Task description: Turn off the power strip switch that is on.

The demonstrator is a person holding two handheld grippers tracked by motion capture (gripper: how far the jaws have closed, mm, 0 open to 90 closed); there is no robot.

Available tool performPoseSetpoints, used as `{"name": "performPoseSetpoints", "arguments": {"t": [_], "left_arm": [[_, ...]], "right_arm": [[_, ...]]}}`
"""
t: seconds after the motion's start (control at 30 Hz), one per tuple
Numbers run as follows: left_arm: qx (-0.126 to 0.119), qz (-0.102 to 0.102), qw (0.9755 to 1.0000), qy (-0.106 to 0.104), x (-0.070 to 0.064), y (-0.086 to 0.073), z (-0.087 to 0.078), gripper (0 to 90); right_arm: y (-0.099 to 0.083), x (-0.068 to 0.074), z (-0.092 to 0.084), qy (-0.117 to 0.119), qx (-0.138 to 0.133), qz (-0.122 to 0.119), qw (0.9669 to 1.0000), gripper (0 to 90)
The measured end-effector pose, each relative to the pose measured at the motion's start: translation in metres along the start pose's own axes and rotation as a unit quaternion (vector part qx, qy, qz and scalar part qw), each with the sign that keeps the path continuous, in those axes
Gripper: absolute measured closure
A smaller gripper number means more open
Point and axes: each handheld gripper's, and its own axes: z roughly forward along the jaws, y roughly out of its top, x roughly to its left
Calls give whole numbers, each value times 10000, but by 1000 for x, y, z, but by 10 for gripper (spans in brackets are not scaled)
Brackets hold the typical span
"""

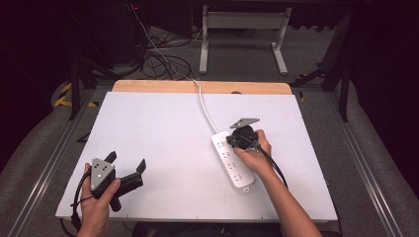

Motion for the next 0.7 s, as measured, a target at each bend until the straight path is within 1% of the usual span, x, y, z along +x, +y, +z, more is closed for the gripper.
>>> {"name": "performPoseSetpoints", "arguments": {"t": [0.7], "left_arm": [[3,5,10000,-24,0,0,0,40]], "right_arm": [[0,1,0,-16,19,8,10000,900]]}}
